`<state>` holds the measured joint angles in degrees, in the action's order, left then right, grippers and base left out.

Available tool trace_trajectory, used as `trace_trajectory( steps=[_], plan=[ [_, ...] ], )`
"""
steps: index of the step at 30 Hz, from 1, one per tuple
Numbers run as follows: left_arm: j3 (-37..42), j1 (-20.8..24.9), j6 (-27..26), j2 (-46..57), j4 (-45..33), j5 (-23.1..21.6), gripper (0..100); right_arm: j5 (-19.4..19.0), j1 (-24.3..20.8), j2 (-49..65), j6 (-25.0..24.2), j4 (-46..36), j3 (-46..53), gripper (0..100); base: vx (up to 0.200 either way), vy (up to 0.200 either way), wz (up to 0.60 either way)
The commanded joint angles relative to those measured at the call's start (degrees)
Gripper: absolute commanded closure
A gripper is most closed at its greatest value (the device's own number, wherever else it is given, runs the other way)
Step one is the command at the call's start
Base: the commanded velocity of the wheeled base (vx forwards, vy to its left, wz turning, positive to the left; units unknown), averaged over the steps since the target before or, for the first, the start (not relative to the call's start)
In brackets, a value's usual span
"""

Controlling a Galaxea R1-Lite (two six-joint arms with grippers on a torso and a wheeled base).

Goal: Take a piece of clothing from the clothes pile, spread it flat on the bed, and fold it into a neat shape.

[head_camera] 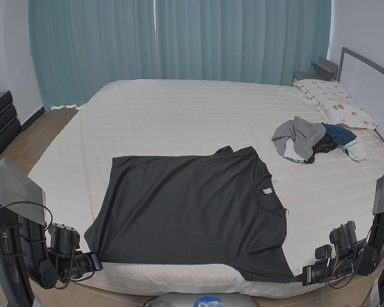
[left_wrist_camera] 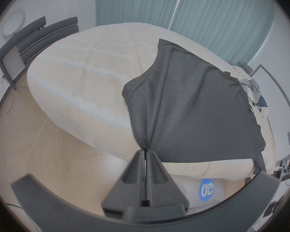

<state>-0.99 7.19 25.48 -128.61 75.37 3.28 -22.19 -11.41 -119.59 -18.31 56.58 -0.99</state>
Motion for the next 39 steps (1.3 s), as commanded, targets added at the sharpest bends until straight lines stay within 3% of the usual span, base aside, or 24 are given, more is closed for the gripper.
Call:
trace_trajectory(
  steps=[1, 5, 6, 12, 20, 23, 27, 33, 34, 39],
  plan=[
    [0.9, 0.54, -0.17, 1.52, -0.32, -0.29, 100, 0.04, 0.07, 1.64, 0.64, -0.33, 0.99, 100, 0.0, 0.0, 0.0],
    [0.9, 0.63, -0.17, 1.35, -0.58, -0.29, 100, 0.48, -0.1, -0.91, 2.05, -0.33, 0.99, 100, 0.0, 0.0, 0.0],
    [0.9, 0.63, -0.08, 1.35, -0.58, -0.38, 0, 0.57, -0.28, -1.44, 2.23, -0.06, 0.99, 0, 0.0, 0.0, 0.0],
    [0.9, 0.72, 0.27, 1.35, -0.05, -0.91, 0, 0.04, 0.25, -1.35, 1.35, 3.8, 0.37, 0, 0.0, 0.0, 0.0],
    [0.2, -1.3, 3.35, 2.05, 5.05, -5.21, 0, -0.05, -0.19, -8.64, -3.22, 18.22, 0.46, 0, 0.0, 0.0, 0.0],
    [-0.86, -3.41, 8.18, 2.05, 8.56, -8.82, 0, 0.13, -1.33, -14.09, -4.01, 27.71, 0.99, 0, 0.0, 0.0, 0.0],
    [-0.86, -8.16, 9.33, 2.22, 11.11, -17.17, 0, 0.48, -2.74, -16.55, -6.47, 32.54, 0.99, 0, 0.0, 0.0, 0.0],
    [-1.39, -10.27, 9.33, 1.87, 11.11, -20.42, 0, 0.48, -3.09, -16.82, -6.83, 33.25, 0.99, 0, 0.0, 0.0, 0.0],
    [-1.39, -10.27, 9.41, 1.78, 11.11, -20.42, 0, 0.48, -3.09, -16.73, -6.65, 33.25, 0.99, 100, 0.0, 0.0, 0.0],
    [-1.83, -10.97, 9.41, 1.26, 11.11, -21.12, 0, 1.18, -3.09, -16.73, -6.65, 33.16, 0.99, 100, 0.0, 0.0, 0.0]
  ],
)
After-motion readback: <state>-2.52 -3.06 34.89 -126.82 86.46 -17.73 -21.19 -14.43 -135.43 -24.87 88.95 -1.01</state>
